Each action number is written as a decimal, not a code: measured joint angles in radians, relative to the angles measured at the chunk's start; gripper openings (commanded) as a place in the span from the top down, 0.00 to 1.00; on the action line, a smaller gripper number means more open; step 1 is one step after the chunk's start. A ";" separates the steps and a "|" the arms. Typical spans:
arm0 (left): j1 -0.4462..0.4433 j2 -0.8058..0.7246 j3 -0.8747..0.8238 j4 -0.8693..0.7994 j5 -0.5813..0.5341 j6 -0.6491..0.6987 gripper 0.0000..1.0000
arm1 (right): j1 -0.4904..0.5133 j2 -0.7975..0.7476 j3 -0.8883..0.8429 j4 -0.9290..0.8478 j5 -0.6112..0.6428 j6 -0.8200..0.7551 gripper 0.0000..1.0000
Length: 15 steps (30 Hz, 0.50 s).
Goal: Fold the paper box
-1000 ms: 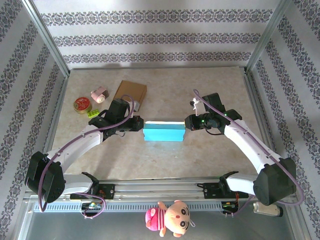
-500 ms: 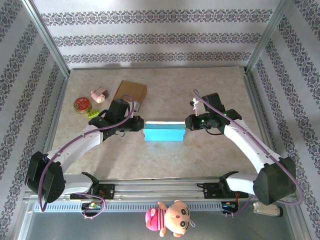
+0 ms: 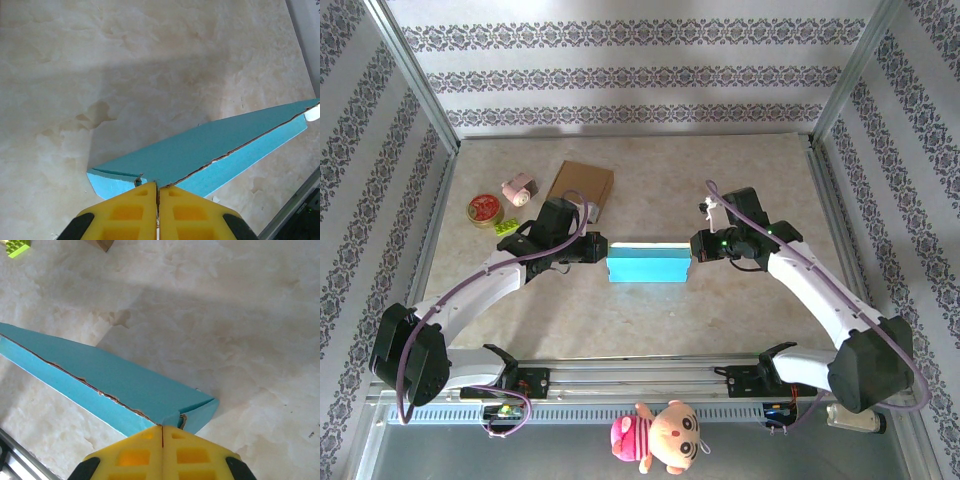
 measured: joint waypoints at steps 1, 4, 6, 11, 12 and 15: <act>0.000 -0.001 -0.001 0.000 0.000 -0.002 0.92 | 0.000 -0.002 -0.004 0.005 0.000 0.002 0.97; 0.000 -0.002 -0.002 0.002 0.000 -0.003 0.92 | 0.000 -0.002 -0.008 0.015 0.002 0.004 0.97; -0.001 -0.002 -0.003 0.003 0.000 -0.003 0.92 | 0.004 -0.004 -0.014 0.025 0.006 0.011 0.97; -0.001 -0.017 -0.017 0.006 0.001 -0.003 0.92 | 0.013 -0.020 -0.042 0.060 0.021 0.020 0.98; -0.001 -0.019 -0.019 0.006 0.003 -0.003 0.92 | 0.017 -0.025 -0.051 0.072 0.023 0.022 0.98; -0.002 -0.021 -0.023 0.007 0.004 -0.003 0.92 | 0.024 -0.035 -0.074 0.093 0.031 0.023 0.98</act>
